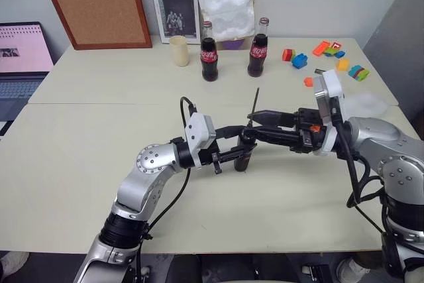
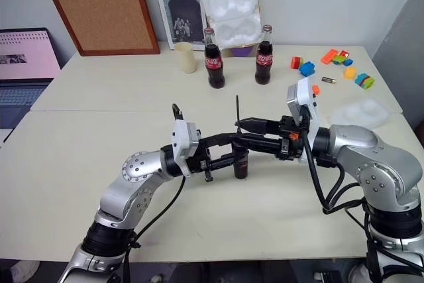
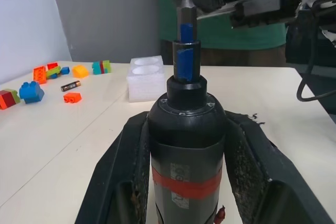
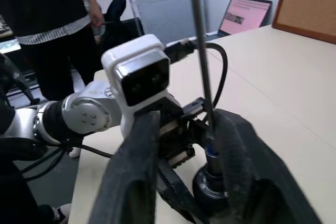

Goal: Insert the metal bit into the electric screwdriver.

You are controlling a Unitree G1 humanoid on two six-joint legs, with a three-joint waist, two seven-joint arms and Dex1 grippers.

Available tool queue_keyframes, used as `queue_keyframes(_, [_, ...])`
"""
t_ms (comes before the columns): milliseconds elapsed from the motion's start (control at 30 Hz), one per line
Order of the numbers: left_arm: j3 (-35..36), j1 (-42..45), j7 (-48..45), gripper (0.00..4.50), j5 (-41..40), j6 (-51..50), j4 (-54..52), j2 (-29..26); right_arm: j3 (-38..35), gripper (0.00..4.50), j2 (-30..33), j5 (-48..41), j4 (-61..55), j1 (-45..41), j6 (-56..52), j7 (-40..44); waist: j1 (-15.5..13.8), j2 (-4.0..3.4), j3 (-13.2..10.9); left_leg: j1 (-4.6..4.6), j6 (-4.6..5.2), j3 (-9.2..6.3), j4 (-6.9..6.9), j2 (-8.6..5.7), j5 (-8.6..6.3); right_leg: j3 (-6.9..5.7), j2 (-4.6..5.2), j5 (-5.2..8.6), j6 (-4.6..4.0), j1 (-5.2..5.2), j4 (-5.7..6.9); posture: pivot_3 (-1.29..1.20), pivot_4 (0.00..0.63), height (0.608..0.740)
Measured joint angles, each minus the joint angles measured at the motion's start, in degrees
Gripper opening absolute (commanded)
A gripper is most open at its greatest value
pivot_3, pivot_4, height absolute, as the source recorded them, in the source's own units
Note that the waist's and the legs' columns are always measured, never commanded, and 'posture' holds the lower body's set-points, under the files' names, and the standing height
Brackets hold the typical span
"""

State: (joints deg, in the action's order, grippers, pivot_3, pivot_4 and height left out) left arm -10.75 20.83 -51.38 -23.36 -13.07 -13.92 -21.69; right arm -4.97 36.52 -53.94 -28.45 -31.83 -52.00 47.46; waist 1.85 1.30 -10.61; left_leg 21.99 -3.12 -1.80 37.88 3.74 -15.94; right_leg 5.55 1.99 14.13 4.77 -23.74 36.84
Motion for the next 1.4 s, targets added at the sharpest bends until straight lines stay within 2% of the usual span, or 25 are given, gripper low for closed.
queue_keyframes(133, [0.0,0.1,0.0,1.64,-0.1,-0.2,-0.1,0.0,-1.9,3.38,2.3,-2.8,0.1,-2.2,-0.7,0.7,0.0,0.01,0.0,0.01,0.0,-0.01,-0.01,0.01,0.0,-0.01,0.0,-0.01,-0.01,0.0,-0.01,0.0,0.15,0.74])
queue_keyframes(267, [0.8,1.7,1.5,1.64,0.0,-2.6,-0.4,-1.4,-6.1,4.18,7.3,-3.5,-0.8,0.5,-0.7,0.6,-0.1,0.09,-0.1,0.12,0.0,0.0,0.0,0.0,0.0,-0.01,0.0,-0.04,0.05,-0.1,-0.02,0.0,0.15,0.74])
queue_keyframes(433, [2.2,6.9,2.1,1.64,3.9,-3.9,-0.2,-7.0,-10.2,4.18,9.7,-3.0,-3.1,5.8,0.7,-1.4,-0.1,0.09,-0.1,0.42,0.0,0.0,0.0,0.0,0.0,0.0,0.0,-0.15,0.14,-0.38,0.03,0.0,0.15,0.74])
queue_keyframes(567, [-0.4,16.2,-0.8,1.64,12.5,-2.7,5.6,-15.4,-14.5,4.18,13.0,0.7,-6.4,11.5,3.2,-3.1,-0.2,0.1,-0.1,0.53,0.0,-0.01,0.0,-0.01,0.0,-0.03,0.0,-0.19,0.1,-0.45,-0.03,0.0,0.15,0.74])
queue_keyframes(633, [-1.9,18.2,-2.6,1.63,16.7,-1.0,9.5,-17.7,-15.6,4.18,14.8,2.4,-7.8,13.2,3.8,-4.0,0.0,0.08,-0.1,0.53,0.0,0.05,-0.01,0.0,0.0,0.01,0.01,-0.2,0.07,-0.45,-0.08,0.0,0.15,0.74])
queue_keyframes(767, [-9.3,22.6,-5.7,1.63,23.3,5.0,16.3,-16.1,-16.2,4.18,20.6,5.2,-10.7,15.9,4.0,-3.6,-0.3,0.1,-0.1,0.6,0.0,0.03,-0.01,-0.01,0.0,-0.05,0.03,-0.17,0.07,-0.47,-0.09,0.0,0.15,0.74])
queue_keyframes(867, [-13.4,25.3,-5.7,1.63,28.0,9.0,23.2,-12.3,-15.8,4.18,26.9,11.5,-12.5,21.8,5.5,-1.8,-0.3,0.07,-0.1,0.54,0.01,0.03,0.02,-0.01,-0.01,-0.05,0.03,-0.14,0.02,-0.43,-0.05,0.0,0.15,0.74])
queue_keyframes(1033, [-17.9,27.5,-5.5,1.63,34.4,13.2,32.6,-8.6,-14.7,4.18,27.6,12.0,-15.2,24.4,5.4,-0.3,1.3,0.06,-0.1,0.33,0.03,0.11,0.0,0.0,-0.01,0.1,-0.03,-0.08,0.14,-0.38,0.09,0.0,0.15,0.74])
queue_keyframes(1167, [-20.3,29.1,-5.5,1.63,38.9,16.1,37.8,-5.9,-12.3,4.18,26.9,12.1,-16.5,24.3,5.3,-1.3,1.4,0.06,-0.1,0.34,0.03,0.12,0.01,0.0,-0.01,0.12,-0.02,-0.12,0.09,-0.35,0.05,0.0,0.15,0.74])
queue_keyframes(1233, [-20.2,29.5,-5.7,2.34,39.4,16.3,38.7,-5.3,-11.5,4.18,26.3,12.1,-16.5,24.2,5.1,-1.8,1.4,0.06,-0.1,0.36,0.03,0.12,0.01,-0.01,-0.02,0.12,-0.02,-0.15,0.06,-0.35,0.04,0.0,0.15,0.74])
queue_keyframes(1400, [-18.5,29.3,-7.8,3.32,38.8,14.6,38.5,-4.0,-10.7,4.18,25.7,12.1,-16.9,24.0,4.9,-3.0,0.7,0.06,-0.1,0.39,0.04,0.07,0.02,0.0,-0.02,0.06,-0.02,-0.15,0.06,-0.35,0.05,0.0,0.15,0.74])
